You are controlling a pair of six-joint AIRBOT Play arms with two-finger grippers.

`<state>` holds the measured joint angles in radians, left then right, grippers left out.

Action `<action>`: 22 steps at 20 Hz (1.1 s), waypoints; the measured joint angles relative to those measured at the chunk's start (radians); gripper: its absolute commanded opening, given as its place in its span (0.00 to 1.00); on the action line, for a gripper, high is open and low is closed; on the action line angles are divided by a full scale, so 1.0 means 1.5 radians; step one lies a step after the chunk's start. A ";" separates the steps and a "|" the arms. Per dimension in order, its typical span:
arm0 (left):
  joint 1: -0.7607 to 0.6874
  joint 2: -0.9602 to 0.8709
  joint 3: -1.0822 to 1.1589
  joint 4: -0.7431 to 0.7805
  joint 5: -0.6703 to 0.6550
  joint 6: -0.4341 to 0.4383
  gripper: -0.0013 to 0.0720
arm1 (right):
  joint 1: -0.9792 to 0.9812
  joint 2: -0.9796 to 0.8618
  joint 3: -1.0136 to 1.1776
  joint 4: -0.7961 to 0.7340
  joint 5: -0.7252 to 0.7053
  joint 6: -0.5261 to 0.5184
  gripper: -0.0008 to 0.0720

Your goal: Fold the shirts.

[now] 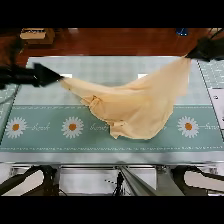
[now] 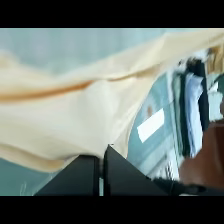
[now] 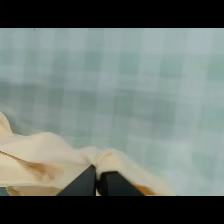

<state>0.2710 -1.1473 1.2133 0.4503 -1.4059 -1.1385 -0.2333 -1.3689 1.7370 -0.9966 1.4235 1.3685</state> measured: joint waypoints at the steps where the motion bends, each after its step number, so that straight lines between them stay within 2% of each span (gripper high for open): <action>1: 0.020 0.029 0.052 -0.012 -0.006 0.000 0.05 | 0.000 0.038 0.000 0.015 -0.022 -0.003 0.05; 4: 0.067 0.104 0.221 -0.042 0.037 0.001 0.05 | 0.000 0.163 0.010 0.054 -0.124 -0.010 0.05; 7: 0.097 0.164 0.392 -0.053 0.132 0.000 0.05 | 0.000 0.289 0.041 0.067 -0.252 -0.011 0.05; 9: 0.107 0.201 0.479 -0.029 0.164 -0.028 0.05 | 0.000 0.358 0.076 0.036 -0.308 -0.001 0.05; 11: 0.113 0.245 0.531 0.031 0.167 -0.068 0.05 | 0.000 0.415 0.118 -0.037 -0.313 0.035 0.05; 13: 0.115 0.293 0.559 0.120 0.147 -0.112 0.05 | 0.000 0.459 0.157 -0.124 -0.272 0.065 0.05; 16: 0.117 0.352 0.577 0.270 0.078 -0.166 0.05 | 0.000 0.501 0.189 -0.235 -0.153 0.093 0.05; 19: 0.117 0.378 0.573 0.343 -0.031 -0.190 0.05 | 0.000 0.504 0.202 -0.295 0.003 0.100 0.05; 22: 0.100 0.387 0.507 0.378 -0.128 -0.193 0.05 | 0.016 0.470 0.192 -0.320 0.140 0.093 0.05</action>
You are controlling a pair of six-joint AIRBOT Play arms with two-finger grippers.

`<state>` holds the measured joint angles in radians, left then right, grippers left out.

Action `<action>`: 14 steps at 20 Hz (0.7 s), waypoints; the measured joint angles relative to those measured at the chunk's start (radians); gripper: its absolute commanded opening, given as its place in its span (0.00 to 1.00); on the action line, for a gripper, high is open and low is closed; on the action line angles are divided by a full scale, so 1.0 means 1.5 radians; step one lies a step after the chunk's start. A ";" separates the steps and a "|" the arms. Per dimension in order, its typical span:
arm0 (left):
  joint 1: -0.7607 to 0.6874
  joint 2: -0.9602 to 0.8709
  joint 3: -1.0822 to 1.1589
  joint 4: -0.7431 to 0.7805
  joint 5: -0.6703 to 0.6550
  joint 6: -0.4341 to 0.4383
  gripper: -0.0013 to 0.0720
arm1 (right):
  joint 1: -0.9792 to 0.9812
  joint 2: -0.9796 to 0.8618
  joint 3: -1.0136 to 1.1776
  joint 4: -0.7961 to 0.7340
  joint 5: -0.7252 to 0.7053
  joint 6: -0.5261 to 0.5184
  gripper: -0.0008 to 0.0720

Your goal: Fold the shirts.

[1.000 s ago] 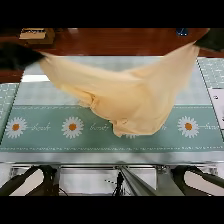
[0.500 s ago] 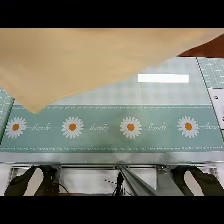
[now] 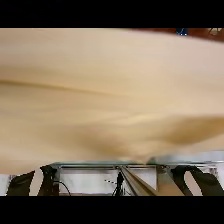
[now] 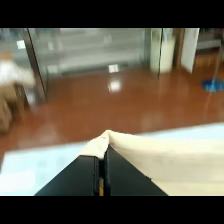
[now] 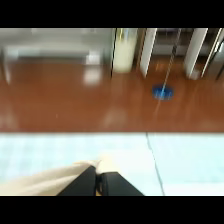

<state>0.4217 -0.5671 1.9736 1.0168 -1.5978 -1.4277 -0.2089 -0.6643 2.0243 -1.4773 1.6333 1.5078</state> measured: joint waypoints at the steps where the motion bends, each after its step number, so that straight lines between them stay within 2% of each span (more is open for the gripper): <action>1: -0.008 0.000 -0.035 0.007 -0.019 0.000 0.05 | 0.010 -0.015 -0.016 -0.006 0.030 -0.002 0.05; 4: -0.026 -0.011 -0.180 0.007 -0.056 0.000 0.05 | 0.031 -0.074 -0.098 -0.013 0.082 -0.008 0.05; 7: -0.034 -0.046 -0.337 -0.022 -0.040 0.004 0.05 | 0.041 -0.167 -0.192 -0.007 0.094 -0.024 0.05; 11: -0.041 -0.157 -0.471 -0.066 0.054 0.038 0.05 | 0.045 -0.324 -0.244 0.031 0.038 -0.045 0.05; 14: -0.055 -0.272 -0.505 -0.115 0.161 0.079 0.05 | 0.046 -0.433 -0.256 0.074 -0.058 -0.050 0.05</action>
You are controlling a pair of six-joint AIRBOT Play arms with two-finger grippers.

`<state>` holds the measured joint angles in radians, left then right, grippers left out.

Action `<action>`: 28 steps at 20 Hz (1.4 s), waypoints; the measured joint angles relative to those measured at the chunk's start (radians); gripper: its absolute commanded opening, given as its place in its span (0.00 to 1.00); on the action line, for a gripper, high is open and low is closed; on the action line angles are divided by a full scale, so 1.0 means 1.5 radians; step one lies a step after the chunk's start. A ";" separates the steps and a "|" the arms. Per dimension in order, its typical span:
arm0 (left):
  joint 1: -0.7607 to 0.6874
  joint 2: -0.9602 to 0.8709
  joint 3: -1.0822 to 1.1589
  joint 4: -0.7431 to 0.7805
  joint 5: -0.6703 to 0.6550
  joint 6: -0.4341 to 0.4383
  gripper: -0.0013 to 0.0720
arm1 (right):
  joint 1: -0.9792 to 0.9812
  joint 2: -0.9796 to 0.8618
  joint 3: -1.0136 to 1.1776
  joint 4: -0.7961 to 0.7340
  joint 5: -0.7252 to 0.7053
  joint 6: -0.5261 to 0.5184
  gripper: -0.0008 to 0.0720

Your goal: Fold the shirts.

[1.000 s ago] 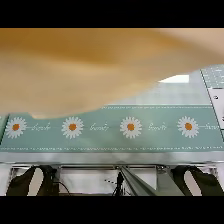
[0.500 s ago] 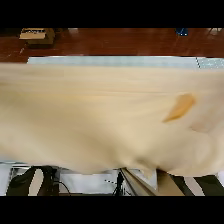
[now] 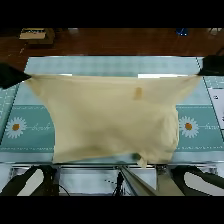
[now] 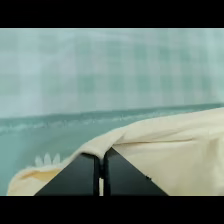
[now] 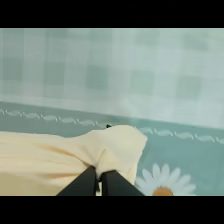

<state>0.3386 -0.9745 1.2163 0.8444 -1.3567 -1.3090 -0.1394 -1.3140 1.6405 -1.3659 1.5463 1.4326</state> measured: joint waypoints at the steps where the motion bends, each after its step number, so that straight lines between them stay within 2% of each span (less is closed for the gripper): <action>1: -0.006 -0.040 -0.006 -0.026 0.039 0.011 0.05 | 0.000 -0.030 -0.002 0.017 -0.036 -0.001 0.05; 9: -0.061 -0.261 -0.020 -0.146 0.303 0.107 0.05 | 0.001 -0.194 -0.007 0.179 -0.375 -0.002 0.05; 14: -0.099 -0.327 -0.021 -0.160 0.437 0.128 0.05 | 0.010 -0.253 -0.007 0.203 -0.468 -0.002 0.05; 19: -0.119 -0.366 -0.021 -0.163 0.478 0.148 0.05 | 0.021 -0.287 -0.007 0.188 -0.486 -0.002 0.05; 22: -0.115 -0.370 -0.020 -0.162 0.463 0.156 0.05 | 0.021 -0.285 -0.007 0.180 -0.464 0.006 0.05; 28: -0.083 -0.366 -0.020 -0.144 0.273 0.152 0.05 | 0.020 -0.263 -0.007 0.108 -0.274 0.066 0.05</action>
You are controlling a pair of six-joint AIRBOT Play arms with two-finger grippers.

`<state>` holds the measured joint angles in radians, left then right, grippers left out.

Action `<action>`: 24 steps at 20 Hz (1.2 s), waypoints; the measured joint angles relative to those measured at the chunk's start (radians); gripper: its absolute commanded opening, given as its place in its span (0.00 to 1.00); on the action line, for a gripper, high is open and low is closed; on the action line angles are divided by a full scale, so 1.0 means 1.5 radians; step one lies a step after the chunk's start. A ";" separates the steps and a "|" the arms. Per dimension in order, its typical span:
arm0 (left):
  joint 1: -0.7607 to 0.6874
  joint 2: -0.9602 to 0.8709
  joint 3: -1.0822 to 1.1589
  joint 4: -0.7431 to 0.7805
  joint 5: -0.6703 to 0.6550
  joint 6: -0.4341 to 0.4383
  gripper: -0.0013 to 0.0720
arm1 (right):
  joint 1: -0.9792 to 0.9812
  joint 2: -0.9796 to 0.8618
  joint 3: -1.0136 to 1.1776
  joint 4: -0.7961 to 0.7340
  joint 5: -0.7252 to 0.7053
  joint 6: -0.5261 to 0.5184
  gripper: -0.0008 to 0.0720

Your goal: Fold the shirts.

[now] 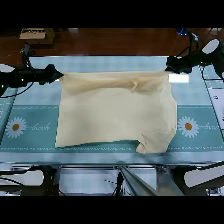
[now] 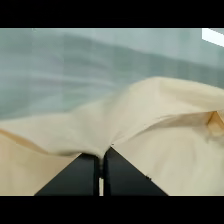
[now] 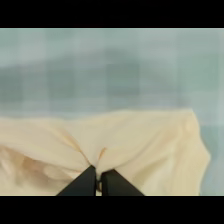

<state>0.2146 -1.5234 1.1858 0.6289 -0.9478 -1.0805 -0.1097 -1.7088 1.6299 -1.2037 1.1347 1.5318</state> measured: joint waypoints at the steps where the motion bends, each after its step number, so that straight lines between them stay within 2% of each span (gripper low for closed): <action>1: 0.004 0.000 0.000 0.010 -0.027 -0.006 0.05 | 0.000 0.002 0.000 -0.017 0.035 0.008 0.05; 6: 0.015 0.001 0.000 0.136 -0.142 -0.074 0.05 | 0.000 0.004 0.000 -0.065 0.157 0.040 0.05; 12: 0.008 -0.004 0.000 0.195 -0.187 -0.114 0.05 | 0.000 -0.001 -0.001 -0.088 0.226 0.058 0.05; 13: 0.006 -0.004 0.000 0.199 -0.188 -0.119 0.12 | 0.000 -0.002 -0.001 -0.090 0.233 0.060 0.09; 15: 0.006 -0.005 0.001 0.203 -0.190 -0.123 0.48 | 0.000 -0.004 -0.001 -0.091 0.240 0.062 0.39; 16: 0.008 -0.006 0.005 0.206 -0.199 -0.124 0.57 | 0.000 -0.004 0.000 -0.094 0.245 0.056 0.53; 20: 0.043 0.005 0.038 0.209 -0.286 -0.120 0.57 | -0.003 0.005 0.014 -0.113 0.335 -0.039 0.55; 23: 0.092 0.052 0.022 0.212 -0.351 -0.109 0.57 | -0.031 0.042 -0.005 -0.154 0.375 -0.072 0.55; 24: 0.110 0.073 -0.002 0.221 -0.365 -0.103 0.61 | -0.046 0.062 -0.023 -0.156 0.375 -0.079 0.56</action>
<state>0.3790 -1.4139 1.1824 0.9607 -1.4948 -1.2354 -0.1783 -1.6161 1.5959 -1.4380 1.6970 1.4128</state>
